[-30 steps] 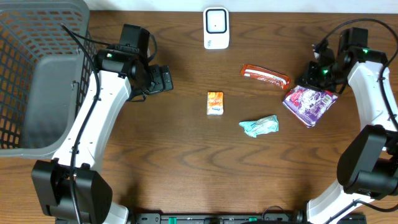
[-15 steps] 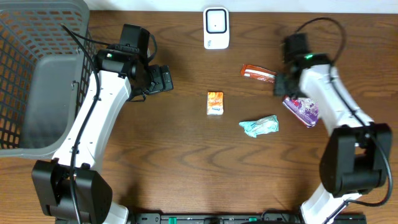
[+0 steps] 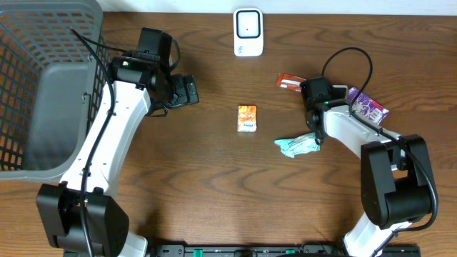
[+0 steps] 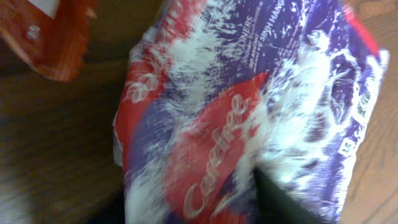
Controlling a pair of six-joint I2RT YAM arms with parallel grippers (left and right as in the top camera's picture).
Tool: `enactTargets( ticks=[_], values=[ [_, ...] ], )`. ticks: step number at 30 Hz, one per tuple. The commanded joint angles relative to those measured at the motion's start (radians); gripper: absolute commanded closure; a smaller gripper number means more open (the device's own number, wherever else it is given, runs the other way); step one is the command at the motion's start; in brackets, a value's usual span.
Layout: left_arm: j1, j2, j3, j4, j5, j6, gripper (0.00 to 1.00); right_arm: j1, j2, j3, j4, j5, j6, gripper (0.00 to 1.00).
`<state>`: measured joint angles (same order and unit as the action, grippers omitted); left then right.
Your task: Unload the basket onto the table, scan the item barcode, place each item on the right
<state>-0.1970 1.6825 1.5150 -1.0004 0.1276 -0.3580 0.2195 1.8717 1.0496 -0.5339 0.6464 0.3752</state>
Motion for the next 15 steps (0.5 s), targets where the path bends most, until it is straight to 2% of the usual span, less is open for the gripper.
enactTargets(
  ticks=[1,5,8,11,15],
  values=[
    [0.002,0.005,-0.007,-0.006,-0.009,0.017,0.02,-0.012,-0.014,0.003,-0.010,-0.041,-0.021,0.99],
    [0.002,0.005,-0.007,-0.006,-0.009,0.017,0.02,-0.023,-0.045,0.103,-0.096,-0.149,-0.044,0.99],
    [0.002,0.005,-0.007,-0.006,-0.009,0.017,0.02,-0.057,-0.085,0.214,-0.183,-0.304,-0.098,0.99],
    [0.002,0.005,-0.007,-0.006,-0.009,0.017,0.02,-0.122,-0.122,0.312,-0.253,-0.547,-0.167,0.99],
    [0.002,0.005,-0.007,-0.006,-0.010,0.017,0.02,-0.240,-0.149,0.362,-0.308,-0.989,-0.278,0.99]
  ],
)
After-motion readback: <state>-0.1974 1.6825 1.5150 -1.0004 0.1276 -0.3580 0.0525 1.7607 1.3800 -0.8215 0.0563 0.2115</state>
